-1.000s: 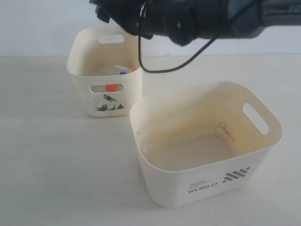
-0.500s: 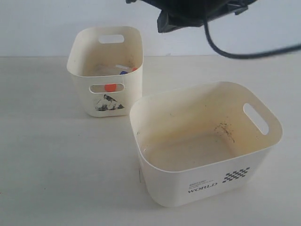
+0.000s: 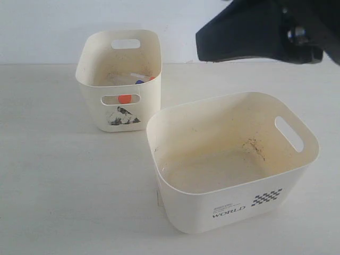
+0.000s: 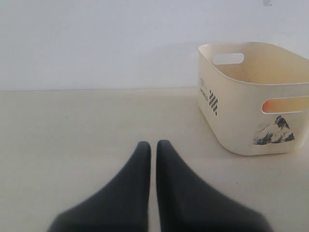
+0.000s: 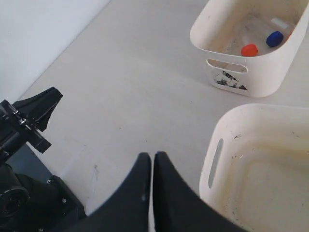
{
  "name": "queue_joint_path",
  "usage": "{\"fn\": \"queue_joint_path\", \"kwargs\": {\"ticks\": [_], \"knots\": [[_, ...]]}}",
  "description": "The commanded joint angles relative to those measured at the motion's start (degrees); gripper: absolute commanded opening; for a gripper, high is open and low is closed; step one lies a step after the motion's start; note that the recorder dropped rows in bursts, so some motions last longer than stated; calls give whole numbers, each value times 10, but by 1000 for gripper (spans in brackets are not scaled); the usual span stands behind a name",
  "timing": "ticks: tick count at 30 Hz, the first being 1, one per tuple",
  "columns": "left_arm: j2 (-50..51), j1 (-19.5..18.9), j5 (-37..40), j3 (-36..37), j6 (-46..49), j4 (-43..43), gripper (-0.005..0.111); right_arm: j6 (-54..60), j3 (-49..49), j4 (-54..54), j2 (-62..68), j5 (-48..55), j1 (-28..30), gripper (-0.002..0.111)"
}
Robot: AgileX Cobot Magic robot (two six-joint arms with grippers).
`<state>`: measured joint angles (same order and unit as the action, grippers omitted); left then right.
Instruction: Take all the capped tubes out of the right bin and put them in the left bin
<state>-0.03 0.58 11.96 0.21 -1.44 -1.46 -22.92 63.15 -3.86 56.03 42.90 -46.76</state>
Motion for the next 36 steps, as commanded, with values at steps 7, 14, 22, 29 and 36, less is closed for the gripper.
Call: {"fn": "queue_joint_path", "kwargs": {"ticks": [7,14,22,29,36], "knots": [[0,0,1,-2,-5,2,4,15,-136,-107,-102,-156,121,1],[0,0,1,-2,-5,2,4,12,-458,-239,-321,-257,417,1],[0,0,1,-2,-5,2,4,65,-585,-238,-477,-380,492,1],[0,0,0,-2,-5,2,4,184,-631,-237,-560,-374,509,1],[0,0,0,-2,-5,2,4,414,-631,-233,-560,-256,508,1]]}}
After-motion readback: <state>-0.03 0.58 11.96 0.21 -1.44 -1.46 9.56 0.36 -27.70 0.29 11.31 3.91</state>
